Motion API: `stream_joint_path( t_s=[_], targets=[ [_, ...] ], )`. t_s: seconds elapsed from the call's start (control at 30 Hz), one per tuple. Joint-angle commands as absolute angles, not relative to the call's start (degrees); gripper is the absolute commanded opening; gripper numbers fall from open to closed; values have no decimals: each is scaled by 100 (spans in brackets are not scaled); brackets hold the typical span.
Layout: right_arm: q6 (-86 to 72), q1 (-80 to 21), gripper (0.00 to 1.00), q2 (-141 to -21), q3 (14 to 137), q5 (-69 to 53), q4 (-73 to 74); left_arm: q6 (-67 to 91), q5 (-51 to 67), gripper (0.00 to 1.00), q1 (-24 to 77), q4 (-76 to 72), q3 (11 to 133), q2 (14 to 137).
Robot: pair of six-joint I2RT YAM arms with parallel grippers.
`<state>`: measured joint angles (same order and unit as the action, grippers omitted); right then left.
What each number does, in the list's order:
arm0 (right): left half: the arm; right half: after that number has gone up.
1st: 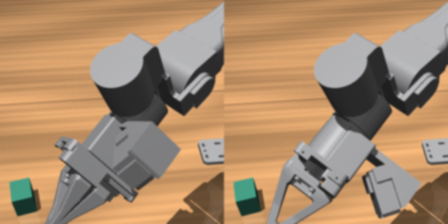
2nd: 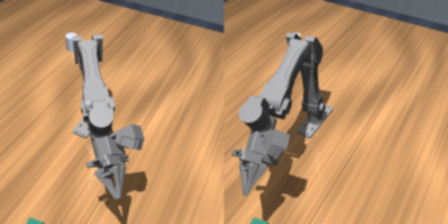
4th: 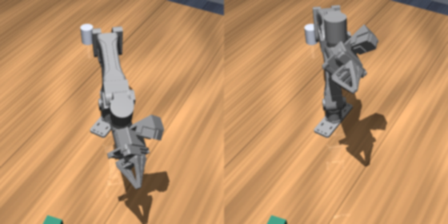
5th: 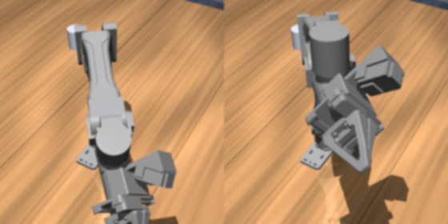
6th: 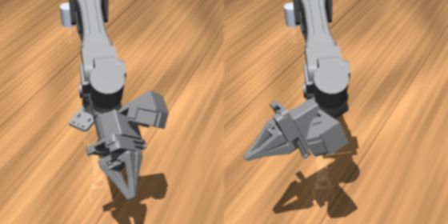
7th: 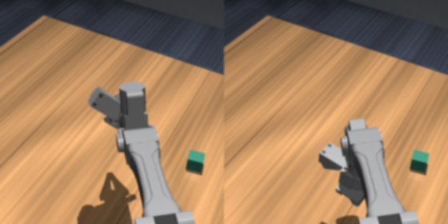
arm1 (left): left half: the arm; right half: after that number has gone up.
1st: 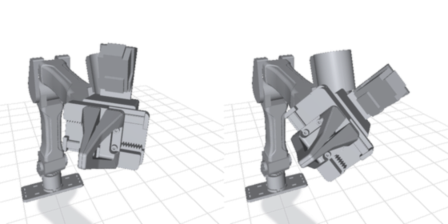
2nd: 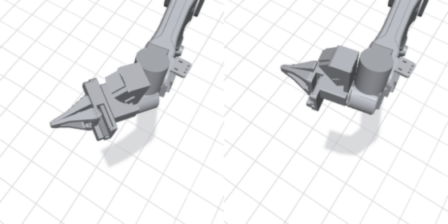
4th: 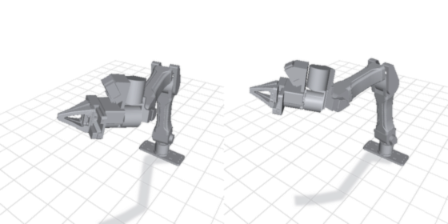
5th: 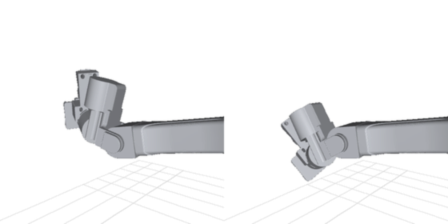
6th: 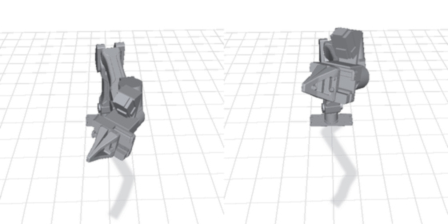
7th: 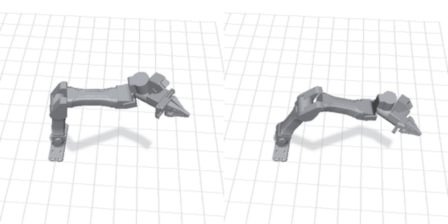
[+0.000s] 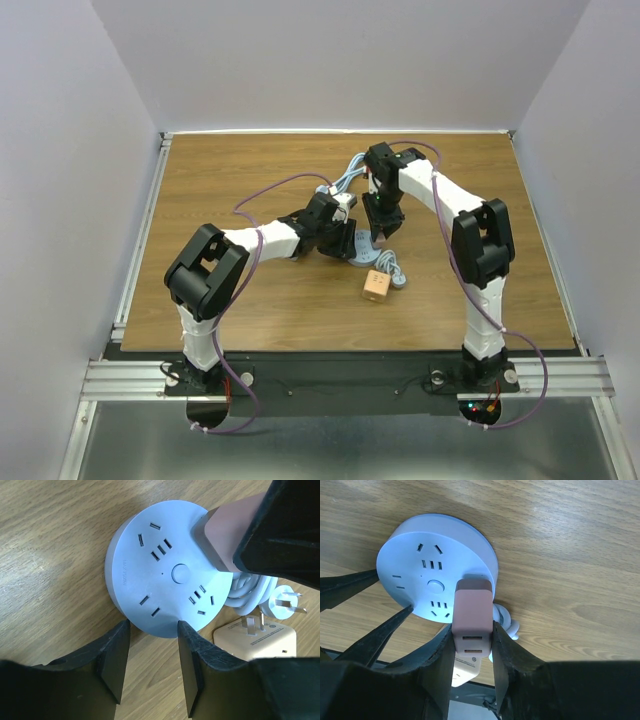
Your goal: Insert the plug
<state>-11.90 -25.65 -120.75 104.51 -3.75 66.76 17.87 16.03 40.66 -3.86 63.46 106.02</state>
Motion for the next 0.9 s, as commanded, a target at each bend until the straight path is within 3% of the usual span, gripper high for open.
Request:
stream_joint_path(
  t_s=[0.0,0.27,0.63,0.87],
  targets=[
    [-1055,-2531,0,-12173,10038,308,6197,1670,1600,52,4096,-132,6442,10731],
    [-1186,-2531,0,-11980,9124,299,5758,1670,1608,51,4096,-114,6478,10767],
    [-1257,-2549,0,-12269,9018,334,5625,1652,1582,51,4096,-79,6495,10705],
    [-1555,-2838,0,-12155,8860,1072,5625,1679,1617,50,4096,-62,6539,10688]
  ],
)
